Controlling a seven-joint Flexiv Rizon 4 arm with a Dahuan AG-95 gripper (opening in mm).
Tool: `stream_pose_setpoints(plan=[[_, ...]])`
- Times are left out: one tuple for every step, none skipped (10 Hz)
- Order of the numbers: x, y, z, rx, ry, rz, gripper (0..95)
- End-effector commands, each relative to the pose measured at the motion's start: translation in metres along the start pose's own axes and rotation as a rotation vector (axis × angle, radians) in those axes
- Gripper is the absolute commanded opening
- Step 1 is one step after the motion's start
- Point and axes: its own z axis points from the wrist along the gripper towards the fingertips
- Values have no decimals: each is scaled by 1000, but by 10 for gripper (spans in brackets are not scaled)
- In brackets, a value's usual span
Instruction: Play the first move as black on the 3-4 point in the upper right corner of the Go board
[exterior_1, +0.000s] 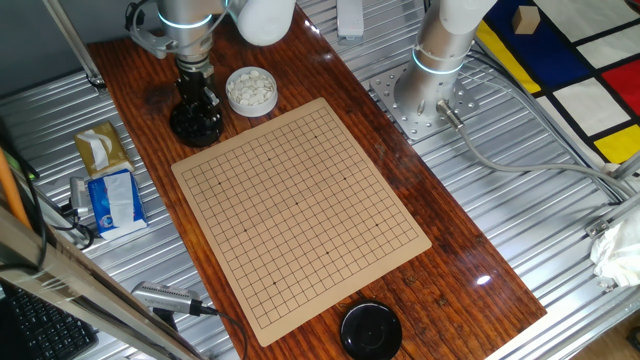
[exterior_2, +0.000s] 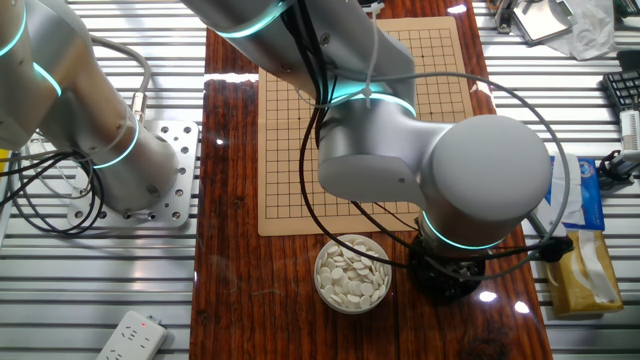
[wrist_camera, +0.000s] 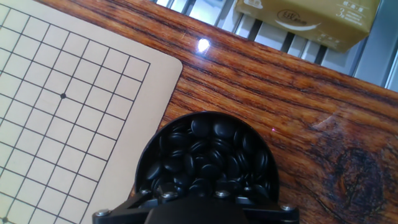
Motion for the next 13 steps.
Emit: stream_pose_setpoints(plan=[[0, 0, 0, 2, 1, 2, 190], [0, 0, 0, 2, 2, 3, 190], [0, 0, 0, 2, 1, 3, 190], [0, 0, 0, 2, 1, 3, 190], [0, 0, 0, 2, 1, 4, 190], [0, 0, 0, 3, 2, 3, 190], [0, 0, 0, 3, 1, 3, 190], [0, 0, 0, 3, 1, 3, 190], [0, 0, 0, 2, 1, 2, 190], [0, 0, 0, 2, 1, 2, 190], [0, 0, 0, 2, 2, 3, 190], [0, 0, 0, 3, 2, 4, 190], [0, 0, 0, 6, 3, 5, 190]])
